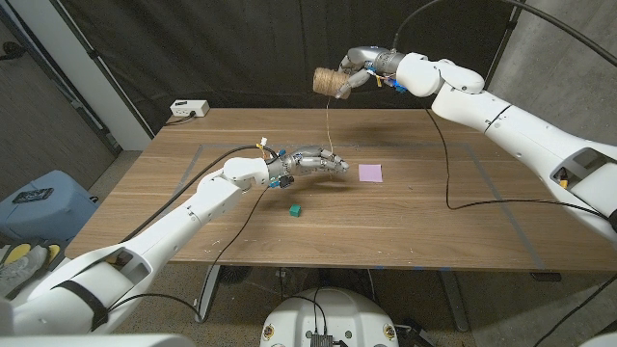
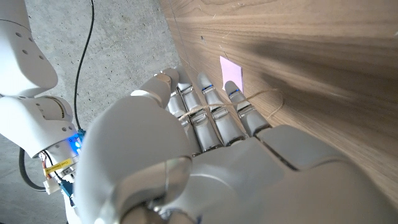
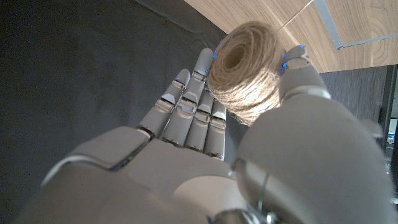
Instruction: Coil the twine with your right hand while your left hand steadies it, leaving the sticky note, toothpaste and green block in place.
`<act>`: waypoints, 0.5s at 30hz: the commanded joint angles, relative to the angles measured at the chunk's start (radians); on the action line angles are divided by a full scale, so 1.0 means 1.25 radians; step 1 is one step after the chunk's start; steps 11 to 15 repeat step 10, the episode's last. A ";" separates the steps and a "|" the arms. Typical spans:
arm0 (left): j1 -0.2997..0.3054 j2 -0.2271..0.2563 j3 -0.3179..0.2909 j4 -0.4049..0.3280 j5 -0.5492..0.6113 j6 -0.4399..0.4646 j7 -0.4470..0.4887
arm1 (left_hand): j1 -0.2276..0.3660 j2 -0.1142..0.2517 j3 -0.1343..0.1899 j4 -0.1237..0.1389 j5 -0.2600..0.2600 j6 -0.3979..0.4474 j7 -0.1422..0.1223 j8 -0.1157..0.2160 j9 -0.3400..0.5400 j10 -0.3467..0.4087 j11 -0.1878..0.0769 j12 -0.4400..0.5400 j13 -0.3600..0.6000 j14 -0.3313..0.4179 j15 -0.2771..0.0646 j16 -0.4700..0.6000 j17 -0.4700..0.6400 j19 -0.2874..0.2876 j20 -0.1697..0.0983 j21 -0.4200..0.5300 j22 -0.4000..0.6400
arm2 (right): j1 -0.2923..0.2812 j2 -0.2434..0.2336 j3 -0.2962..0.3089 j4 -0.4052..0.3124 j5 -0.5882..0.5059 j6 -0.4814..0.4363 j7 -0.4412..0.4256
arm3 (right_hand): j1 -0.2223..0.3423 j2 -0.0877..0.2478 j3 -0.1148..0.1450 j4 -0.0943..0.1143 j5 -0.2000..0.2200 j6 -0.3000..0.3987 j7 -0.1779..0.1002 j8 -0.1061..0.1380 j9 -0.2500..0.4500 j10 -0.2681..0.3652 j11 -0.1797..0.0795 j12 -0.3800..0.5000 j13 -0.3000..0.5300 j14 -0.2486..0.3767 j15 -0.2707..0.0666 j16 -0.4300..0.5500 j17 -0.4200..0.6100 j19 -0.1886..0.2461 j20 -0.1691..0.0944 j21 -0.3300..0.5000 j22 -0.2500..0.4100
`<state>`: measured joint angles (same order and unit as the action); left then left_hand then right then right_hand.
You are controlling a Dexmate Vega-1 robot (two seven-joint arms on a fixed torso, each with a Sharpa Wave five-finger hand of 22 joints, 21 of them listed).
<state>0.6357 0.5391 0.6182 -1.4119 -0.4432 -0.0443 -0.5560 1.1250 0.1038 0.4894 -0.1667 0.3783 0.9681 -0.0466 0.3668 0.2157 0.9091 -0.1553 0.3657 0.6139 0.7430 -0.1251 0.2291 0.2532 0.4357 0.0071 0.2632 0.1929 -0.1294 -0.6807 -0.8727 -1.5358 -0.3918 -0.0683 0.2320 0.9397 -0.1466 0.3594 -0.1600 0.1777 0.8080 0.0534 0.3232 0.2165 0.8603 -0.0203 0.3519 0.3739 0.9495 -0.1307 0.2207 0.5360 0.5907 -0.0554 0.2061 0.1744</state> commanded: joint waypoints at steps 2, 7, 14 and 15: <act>0.003 0.001 -0.006 -0.007 -0.012 -0.001 -0.014 | 0.007 0.000 -0.002 0.002 0.005 0.002 0.003 0.000 0.002 0.004 0.002 -0.001 0.005 0.000 0.001 0.001 0.003 0.000 0.004 0.005 0.002 | 0.018 0.024 -0.013 0.054 0.003 0.002 -0.003 | 0.132 0.137 -0.002 0.001 0.005 0.171 -0.160 0.006 0.001 0.120 -0.117 0.004 0.002 0.003 -0.087 0.001 0.003 0.002 -0.069 -0.002 0.003; 0.002 0.003 -0.006 -0.009 -0.012 -0.001 -0.019 | 0.007 -0.001 -0.001 0.001 0.005 0.002 0.003 0.000 0.002 0.005 0.002 -0.001 0.004 0.000 0.002 0.000 0.003 0.000 0.004 0.005 0.002 | 0.016 0.025 -0.012 0.062 0.009 0.002 -0.008 | 0.132 0.138 -0.002 0.001 0.005 0.170 -0.161 0.006 0.001 0.121 -0.118 0.004 0.002 0.004 -0.087 0.001 0.003 0.001 -0.070 -0.002 0.002; 0.004 0.004 -0.006 -0.012 -0.012 0.000 -0.018 | 0.007 -0.001 -0.001 0.002 0.005 0.003 0.004 0.000 0.002 0.004 0.002 -0.002 0.005 0.002 0.002 0.000 0.002 0.000 0.004 0.005 0.002 | 0.015 0.026 -0.013 0.065 0.010 0.005 -0.011 | 0.131 0.138 -0.002 0.001 0.005 0.169 -0.160 0.005 0.001 0.120 -0.117 0.003 0.002 0.004 -0.086 0.000 0.003 0.001 -0.069 -0.002 0.003; 0.004 0.004 -0.006 -0.012 -0.012 0.000 -0.018 | 0.007 -0.001 -0.001 0.002 0.005 0.003 0.004 0.000 0.002 0.004 0.002 -0.002 0.005 0.002 0.002 0.000 0.002 0.000 0.004 0.005 0.002 | 0.015 0.026 -0.013 0.065 0.010 0.005 -0.011 | 0.131 0.138 -0.002 0.001 0.005 0.169 -0.160 0.005 0.001 0.120 -0.117 0.003 0.002 0.004 -0.086 0.000 0.003 0.001 -0.069 -0.002 0.003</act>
